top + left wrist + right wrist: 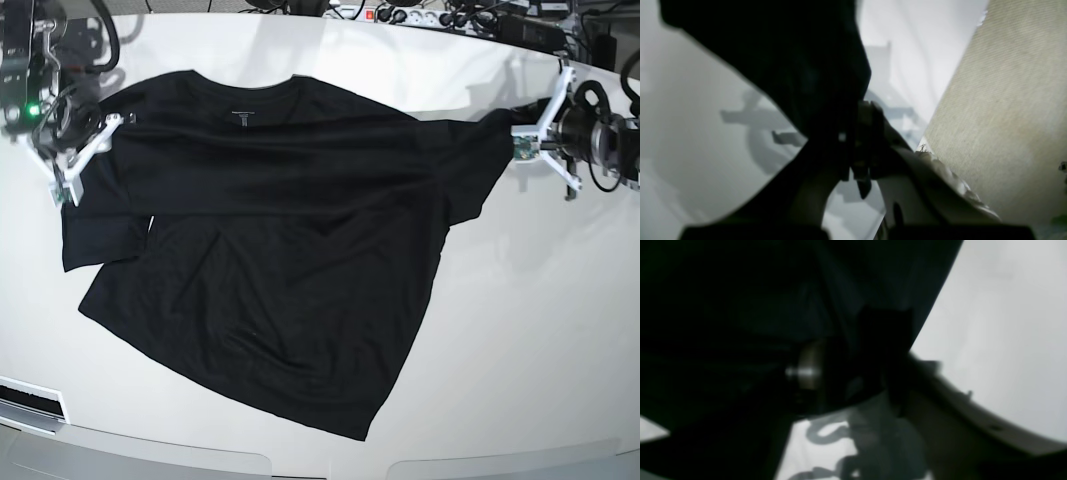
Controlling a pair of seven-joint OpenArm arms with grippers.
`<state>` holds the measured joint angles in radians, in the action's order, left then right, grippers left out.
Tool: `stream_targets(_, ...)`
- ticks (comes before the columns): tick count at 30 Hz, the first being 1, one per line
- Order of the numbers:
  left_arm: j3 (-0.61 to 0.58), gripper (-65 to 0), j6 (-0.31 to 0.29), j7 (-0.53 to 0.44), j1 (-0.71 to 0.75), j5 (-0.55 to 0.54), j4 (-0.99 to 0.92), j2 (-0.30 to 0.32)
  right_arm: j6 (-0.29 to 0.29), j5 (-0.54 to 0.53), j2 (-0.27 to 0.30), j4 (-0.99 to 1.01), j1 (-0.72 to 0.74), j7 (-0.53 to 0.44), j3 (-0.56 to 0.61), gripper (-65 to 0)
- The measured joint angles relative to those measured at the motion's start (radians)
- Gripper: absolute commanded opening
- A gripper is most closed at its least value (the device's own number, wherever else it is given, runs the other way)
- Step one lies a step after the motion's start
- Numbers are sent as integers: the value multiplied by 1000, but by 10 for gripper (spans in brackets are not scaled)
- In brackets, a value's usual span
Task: Layout the t-shirt on the table in an organized manner, then fold the t-shirt properly
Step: 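Release the shirt with the right gripper and lift it clear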
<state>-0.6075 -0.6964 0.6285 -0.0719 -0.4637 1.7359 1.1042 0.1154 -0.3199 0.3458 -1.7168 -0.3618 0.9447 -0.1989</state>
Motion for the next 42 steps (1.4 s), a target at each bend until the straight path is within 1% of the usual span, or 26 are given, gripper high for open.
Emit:
stream_targets(1, 0, -650, 0, 0, 0, 0, 0, -8, -4, -24, 0, 2, -8, 10, -2, -305)
stream_targets(3, 0, -650, 3, 0, 0, 0, 0, -28, -38, -58, 0, 3, -12, 6, -5, -305)
stream_targets(4, 0, -650, 3, 1, 0, 0, 0, -38, -47, -59, -5, 3, -11, -1, -6, -305)
stream_targets(5, 0, -650, 3, 1, 0, 0, 0, -48, -68, -58, -18, 3, -11, -5, -13, -305)
stream_targets(8, 0, -650, 3, 0, 0, 0, 0, -64, -75, -58, -81, 19, -10, -10, -68, -305)
stream_targets(9, 0, -650, 3, 1, 0, 0, 0, -65, -70, -55, -110, 27, -12, -13, -97, -305)
stream_targets(11, 0, -650, 3, 0, 0, 0, 0, -65, -29, -61, -168, 32, -15, -17, -158, -305)
stream_targets(14, 0, -650, 3, 1, 0, 0, -1, -65, 27, -120, -248, 32, -12, -20, -253, -305)
stream_targets(16, 0, -650, 3, 1, 0, 0, -1, -65, 54, -162, -285, 32, -12, -20, -312, -305)
stream_targets(20, 0, -650, 3, 1, 0, -1, -1, -65, 53, -233, -311, 32, -22, -20, -367, -305)
stream_targets(25, 0, -650, 3, 0, 0, -38, -1, -65, 54, -239, -309, 57, -26, -24, -382, -305)
stream_targets(26, 0, -650, 3, 1, 0, -37, -1, -65, 61, -247, -310, 79, -24, -46, -382, -305)
stream_targets(27, 0, -650, 3, 1, 0, -37, -1, -65, 69, -280, -309, 103, -19, -63, -382, -305)
stream_targets(28, 0, -650, 3, 1, 0, -37, -1, -65, 94, -285, -309, 134, -11, -75, -382, -306)
stream_targets(30, 0, -650, 3, 0, 0, -38, -1, -65, 166, -294, -306, 199, 15, -109, -388, -308)
stream_targets(31, 0, -650, 3, 1, 0, -37, -1, -65, 189, -311, -302, 226, 34, -111, -388, -311)
stream_targets(32, 0, -650, 3, 1, 0, -37, -1, -65, 229, -327, -296, 254, 55, -106, -389, -330)
stream_targets(33, 0, -650, 3, 1, 0, -37, -1, -65, 248, -351, -294, 279, 76, -95, -390, -369)
stream_targets(34, 0, -650, 3, 1, 0, -37, -1, -65, 271, -372, -296, 296, 91, -77, -390, -429)
stream_targets(35, 0, -650, 3, 0, 0, -37, -1, -66, 303, -390, -299, 306, 99, -53, -388, -511)
stream_targets(36, 0, -650, 3, 1, -1, -38, -1, -66, 337, -399, -300, 310, 100, -31, -386, -610)
stream_targets(37, 0, -650, 3, 1, 0, -37, -1, -66, 383, -425, -306, 312, 99, -19, -385, -650)
stream_targets(38, 0, -650, 3, 0, 0, -37, -1, -66, 431, -471, -308, 315, 104, 12, -385, -650)
stream_targets(40, 0, -650, 3, 2, 0, -37, -1, -65, 469, -531, -309, 315, 113, 85, -385, -650)
stream_targets(42, 0, -650, 3, -4, 0, -38, -1, -65, 514, -632, -310, 289, 128, 146, -385, -650)
